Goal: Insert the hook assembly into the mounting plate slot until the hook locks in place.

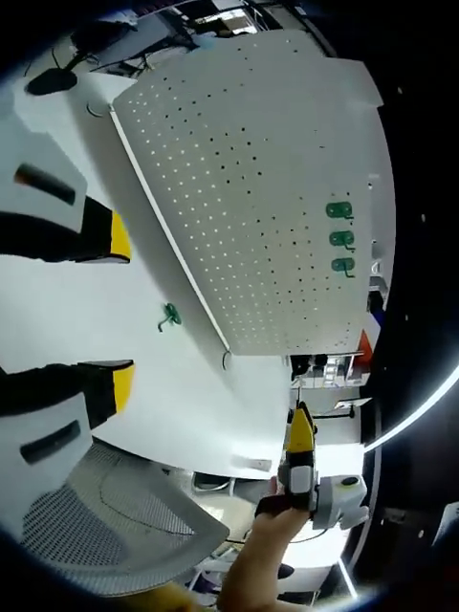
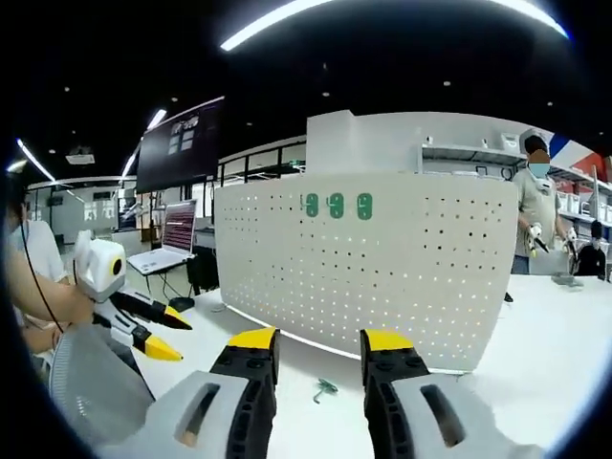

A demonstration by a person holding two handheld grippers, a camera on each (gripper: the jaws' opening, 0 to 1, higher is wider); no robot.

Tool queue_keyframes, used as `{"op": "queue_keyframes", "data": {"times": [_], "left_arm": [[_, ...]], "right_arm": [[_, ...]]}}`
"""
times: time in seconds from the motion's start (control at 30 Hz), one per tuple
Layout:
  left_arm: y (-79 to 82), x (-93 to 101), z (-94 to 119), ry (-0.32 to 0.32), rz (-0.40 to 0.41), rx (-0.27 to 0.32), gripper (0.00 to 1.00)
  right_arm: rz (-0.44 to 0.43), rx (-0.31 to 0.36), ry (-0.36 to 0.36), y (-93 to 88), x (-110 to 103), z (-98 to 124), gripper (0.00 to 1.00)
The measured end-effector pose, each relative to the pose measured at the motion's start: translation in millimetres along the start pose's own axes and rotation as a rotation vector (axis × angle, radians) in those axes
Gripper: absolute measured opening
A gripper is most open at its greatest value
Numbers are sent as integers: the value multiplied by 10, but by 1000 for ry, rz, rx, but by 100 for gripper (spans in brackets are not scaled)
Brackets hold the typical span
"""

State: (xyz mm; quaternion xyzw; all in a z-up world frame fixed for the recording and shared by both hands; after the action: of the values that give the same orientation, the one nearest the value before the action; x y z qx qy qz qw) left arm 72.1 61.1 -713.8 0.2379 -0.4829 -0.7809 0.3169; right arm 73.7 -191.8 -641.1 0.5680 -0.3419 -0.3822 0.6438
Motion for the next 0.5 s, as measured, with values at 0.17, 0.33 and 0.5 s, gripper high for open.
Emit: {"op": "queue_keyframes", "data": {"times": [0.17,0.33,0.5], "left_arm": [[50,25,-88,-25,-26,-11,42],[107,38,-180,-54,-73,-27,42],[118,41,-269,-71,-98,-46,42]], "right_arm": [[-17,-16,-5,-95,7,93,32],[-32,-25,-15,-170,32,164,32],[-51,-35,-30,-238,69,199,32]]}}
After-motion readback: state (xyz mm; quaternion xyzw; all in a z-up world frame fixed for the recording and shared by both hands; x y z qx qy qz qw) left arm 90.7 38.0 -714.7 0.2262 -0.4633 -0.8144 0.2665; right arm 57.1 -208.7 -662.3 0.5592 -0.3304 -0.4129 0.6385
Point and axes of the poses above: the point that each gripper's makers call its tool centre point, and the gripper's own axes: z roughly backward along the fingers, x roughly to its right, y roughly out of its top, the point moved 6 cm from there along z, roughly backward along the fingers
